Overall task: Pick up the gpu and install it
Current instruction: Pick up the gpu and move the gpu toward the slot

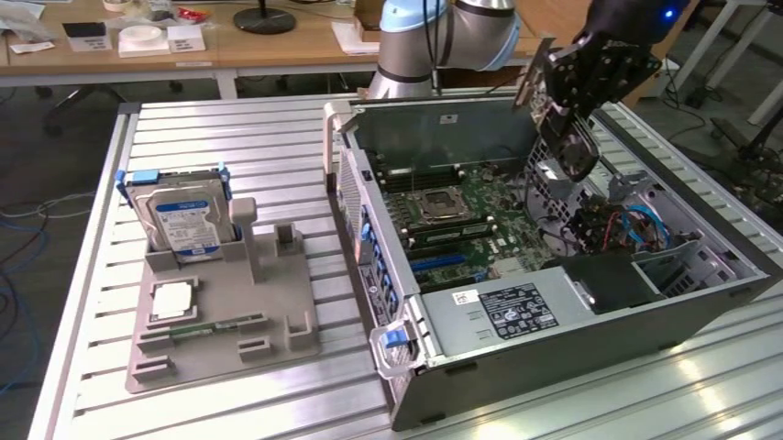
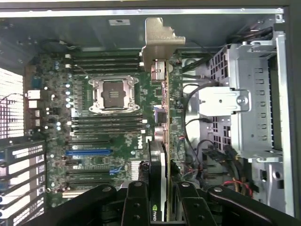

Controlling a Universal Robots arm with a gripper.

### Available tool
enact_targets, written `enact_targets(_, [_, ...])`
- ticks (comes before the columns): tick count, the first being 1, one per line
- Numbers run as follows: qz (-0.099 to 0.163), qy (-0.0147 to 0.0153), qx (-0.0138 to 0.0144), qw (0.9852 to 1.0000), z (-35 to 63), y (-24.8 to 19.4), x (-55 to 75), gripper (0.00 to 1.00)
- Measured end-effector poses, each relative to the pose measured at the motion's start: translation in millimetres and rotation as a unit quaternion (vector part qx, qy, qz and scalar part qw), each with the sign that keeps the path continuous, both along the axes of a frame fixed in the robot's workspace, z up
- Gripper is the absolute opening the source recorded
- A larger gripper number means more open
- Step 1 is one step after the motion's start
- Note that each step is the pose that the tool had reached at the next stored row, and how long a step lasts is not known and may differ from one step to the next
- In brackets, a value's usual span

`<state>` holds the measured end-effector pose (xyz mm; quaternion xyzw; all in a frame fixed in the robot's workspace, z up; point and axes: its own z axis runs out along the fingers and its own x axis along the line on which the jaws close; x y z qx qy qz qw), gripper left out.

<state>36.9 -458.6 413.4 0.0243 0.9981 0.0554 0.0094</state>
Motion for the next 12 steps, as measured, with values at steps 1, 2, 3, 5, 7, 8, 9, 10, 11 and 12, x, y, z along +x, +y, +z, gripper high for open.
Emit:
enact_targets(1, [0.000, 0.0000, 0.0000, 1.0000, 0.0, 0.0, 2.9, 0.27])
enact_targets(2, [0.000, 0.0000, 0.0000, 1.0000, 0.0, 0.0, 6.1, 0.27])
enact_targets(3, [0.000, 0.0000, 0.0000, 1.0000, 0.0, 0.0, 9.3, 0.27])
enact_targets(5, [0.000, 0.0000, 0.0000, 1.0000, -0.1, 0.0, 15.9, 0.27])
enact_targets(7, [0.000, 0.0000, 0.0001, 1.0000, -0.1, 0.0, 22.6, 0.27])
enact_targets(8, [0.000, 0.0000, 0.0000, 1.0000, -0.1, 0.0, 25.8, 0.27])
enact_targets(9, [0.000, 0.0000, 0.0000, 1.0000, -0.1, 0.0, 29.0, 0.27])
enact_targets(10, [0.000, 0.0000, 0.0001, 1.0000, -0.1, 0.0, 32.0, 0.27])
enact_targets(11, [0.000, 0.0000, 0.0000, 1.0000, -0.1, 0.0, 34.5, 0.27])
enact_targets(12, [0.000, 0.0000, 0.0001, 1.0000, -0.1, 0.1, 36.3, 0.27])
